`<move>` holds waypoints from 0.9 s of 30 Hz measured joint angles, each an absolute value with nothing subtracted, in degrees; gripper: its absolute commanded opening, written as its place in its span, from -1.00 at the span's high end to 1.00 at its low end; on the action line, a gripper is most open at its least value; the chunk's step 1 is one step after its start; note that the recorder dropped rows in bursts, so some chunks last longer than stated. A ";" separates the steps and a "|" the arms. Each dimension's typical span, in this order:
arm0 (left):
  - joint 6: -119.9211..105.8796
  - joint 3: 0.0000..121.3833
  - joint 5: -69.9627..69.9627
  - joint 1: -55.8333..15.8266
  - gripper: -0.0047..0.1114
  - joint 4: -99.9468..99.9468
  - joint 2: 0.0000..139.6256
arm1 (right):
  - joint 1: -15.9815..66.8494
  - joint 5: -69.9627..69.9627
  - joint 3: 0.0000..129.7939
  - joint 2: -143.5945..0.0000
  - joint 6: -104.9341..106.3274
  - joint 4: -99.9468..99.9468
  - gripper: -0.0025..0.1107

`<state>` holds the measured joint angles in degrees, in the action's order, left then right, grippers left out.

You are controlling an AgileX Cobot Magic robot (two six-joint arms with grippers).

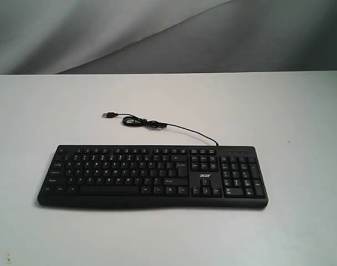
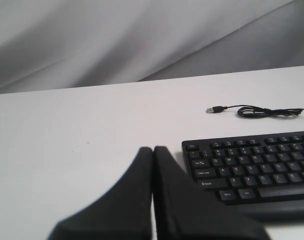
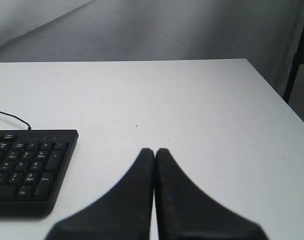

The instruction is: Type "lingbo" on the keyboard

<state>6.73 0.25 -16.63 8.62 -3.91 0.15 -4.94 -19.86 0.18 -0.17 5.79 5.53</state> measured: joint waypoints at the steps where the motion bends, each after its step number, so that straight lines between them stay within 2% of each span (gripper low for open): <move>1: 6.73 0.25 -16.63 8.62 0.91 -3.91 0.15 | -4.94 -19.86 0.18 -0.17 5.79 5.53 0.96; 16: 6.73 0.25 -16.63 8.62 0.91 -3.91 0.15 | -4.94 -18.83 0.18 -0.17 5.79 5.53 0.96; 27: 6.73 0.25 -16.63 8.62 0.91 -3.91 0.15 | -4.94 10.74 0.18 -0.17 5.79 7.40 0.96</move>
